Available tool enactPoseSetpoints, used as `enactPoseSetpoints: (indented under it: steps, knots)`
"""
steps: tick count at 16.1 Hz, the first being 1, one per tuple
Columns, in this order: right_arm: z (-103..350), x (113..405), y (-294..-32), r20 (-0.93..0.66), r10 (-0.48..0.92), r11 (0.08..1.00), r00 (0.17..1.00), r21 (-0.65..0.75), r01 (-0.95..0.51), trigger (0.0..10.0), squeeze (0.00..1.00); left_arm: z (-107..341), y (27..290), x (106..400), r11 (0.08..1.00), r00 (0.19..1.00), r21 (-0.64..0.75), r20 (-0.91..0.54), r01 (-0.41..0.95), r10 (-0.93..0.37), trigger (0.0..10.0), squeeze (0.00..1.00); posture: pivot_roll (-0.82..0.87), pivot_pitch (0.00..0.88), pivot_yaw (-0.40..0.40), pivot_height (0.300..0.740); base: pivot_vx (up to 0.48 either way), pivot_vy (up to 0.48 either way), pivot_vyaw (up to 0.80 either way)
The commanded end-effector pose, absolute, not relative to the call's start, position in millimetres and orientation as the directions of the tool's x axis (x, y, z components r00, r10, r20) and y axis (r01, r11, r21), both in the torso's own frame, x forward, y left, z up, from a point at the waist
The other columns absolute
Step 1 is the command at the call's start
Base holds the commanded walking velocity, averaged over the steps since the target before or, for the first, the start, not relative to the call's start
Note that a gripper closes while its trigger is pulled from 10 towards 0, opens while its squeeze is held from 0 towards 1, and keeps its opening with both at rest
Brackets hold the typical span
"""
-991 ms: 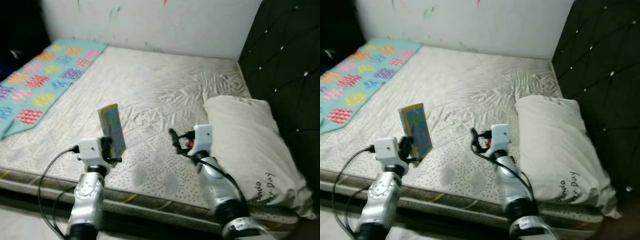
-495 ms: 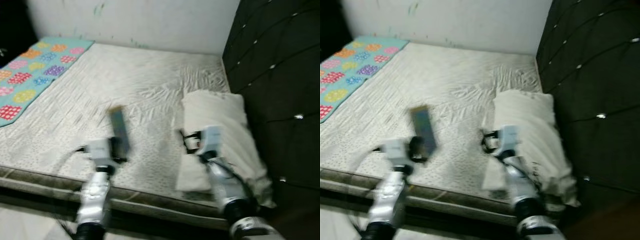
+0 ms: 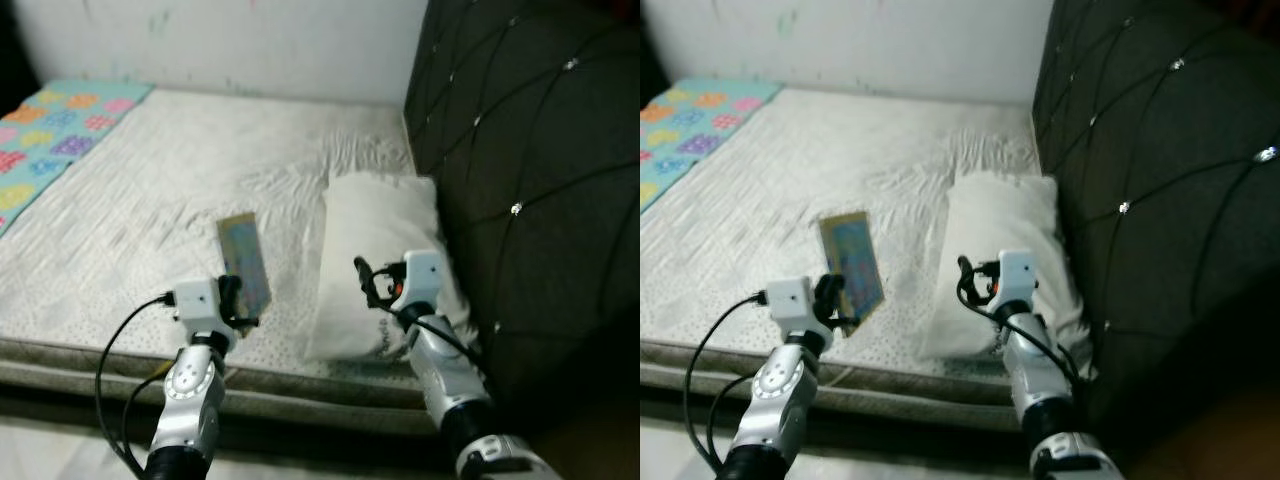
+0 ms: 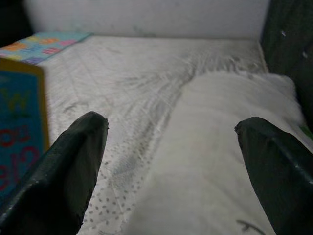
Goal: Clean up the room
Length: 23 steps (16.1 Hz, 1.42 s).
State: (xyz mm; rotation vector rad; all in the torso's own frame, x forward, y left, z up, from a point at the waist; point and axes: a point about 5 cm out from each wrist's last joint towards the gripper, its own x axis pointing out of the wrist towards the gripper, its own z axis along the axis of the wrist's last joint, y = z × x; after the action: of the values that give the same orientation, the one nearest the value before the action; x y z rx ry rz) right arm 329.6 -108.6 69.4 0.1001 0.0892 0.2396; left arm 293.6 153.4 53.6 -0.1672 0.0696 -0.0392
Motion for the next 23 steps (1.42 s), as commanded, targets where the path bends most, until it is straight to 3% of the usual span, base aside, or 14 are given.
enactPoseSetpoints:
  steps: [1, 6, 15, 23]
  knots:
    - [70.5, 330.6, -108.5, -0.077, 0.246, 0.965, 0.966, 0.108, -0.237, 10.0, 0.00, 63.4, 152.8, 298.0, 0.985, 0.999, -0.169, -0.017, 0.046, -0.049, 10.0, 0.00, -0.03, 0.000, -0.023, 0.740, 0.000, 0.000, 0.00]
    - [70.3, 329.9, -108.6, -0.077, 0.245, 0.966, 0.966, 0.109, -0.236, 10.0, 0.00, 64.2, 151.4, 296.8, 0.982, 0.998, -0.180, -0.006, 0.064, -0.066, 10.0, 0.00, -0.04, 0.000, -0.022, 0.740, 0.051, 0.000, 0.00]
    - [70.3, 329.7, -108.4, -0.078, 0.244, 0.965, 0.967, 0.113, -0.235, 10.0, 0.00, 63.4, 151.4, 296.4, 0.981, 0.998, -0.183, -0.012, 0.065, -0.068, 10.0, 0.00, -0.04, 0.000, -0.021, 0.740, 0.274, 0.000, -0.43]
    - [70.5, 330.1, -108.6, -0.079, 0.245, 0.965, 0.966, 0.113, -0.236, 10.0, 0.00, 63.2, 151.1, 297.2, 0.982, 0.998, -0.179, -0.019, 0.063, -0.067, 10.0, 0.00, -0.04, 0.000, -0.020, 0.740, 0.000, 0.000, 0.00]
